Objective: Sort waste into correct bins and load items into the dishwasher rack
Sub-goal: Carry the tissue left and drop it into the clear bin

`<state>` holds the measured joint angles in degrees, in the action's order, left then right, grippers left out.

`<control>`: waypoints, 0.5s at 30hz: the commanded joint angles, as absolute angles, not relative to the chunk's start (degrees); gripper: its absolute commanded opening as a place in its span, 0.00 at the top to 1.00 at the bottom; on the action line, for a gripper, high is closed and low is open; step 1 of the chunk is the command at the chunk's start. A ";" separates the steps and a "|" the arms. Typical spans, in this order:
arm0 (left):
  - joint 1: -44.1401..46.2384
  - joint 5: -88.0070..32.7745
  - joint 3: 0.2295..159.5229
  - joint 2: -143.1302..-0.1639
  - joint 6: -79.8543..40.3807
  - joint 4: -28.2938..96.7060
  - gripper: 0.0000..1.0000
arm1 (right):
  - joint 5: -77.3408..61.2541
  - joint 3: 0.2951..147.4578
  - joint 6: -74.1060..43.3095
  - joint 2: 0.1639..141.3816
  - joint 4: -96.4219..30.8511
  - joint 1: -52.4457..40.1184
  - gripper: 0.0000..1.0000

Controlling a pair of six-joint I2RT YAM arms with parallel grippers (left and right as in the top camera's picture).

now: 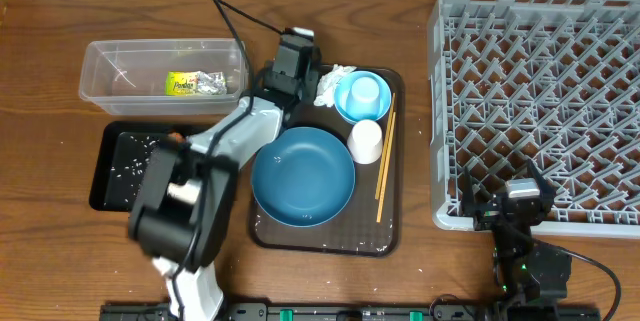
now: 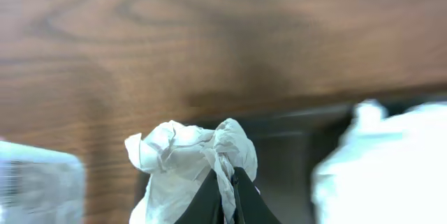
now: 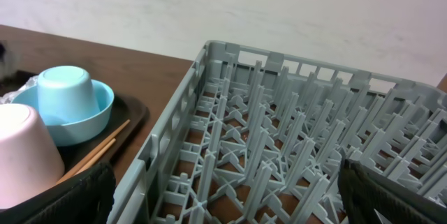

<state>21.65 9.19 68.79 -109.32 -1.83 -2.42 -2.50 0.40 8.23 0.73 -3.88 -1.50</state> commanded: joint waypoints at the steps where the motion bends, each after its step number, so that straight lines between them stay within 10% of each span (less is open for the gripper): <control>1: 22.33 9.50 68.95 -100.49 -4.27 -0.49 0.94 | -1.91 0.34 8.86 0.64 -4.14 -2.28 0.01; 15: 13.80 13.56 68.88 -87.48 -8.14 8.60 0.94 | -1.89 0.32 8.84 0.75 -4.12 -2.28 0.01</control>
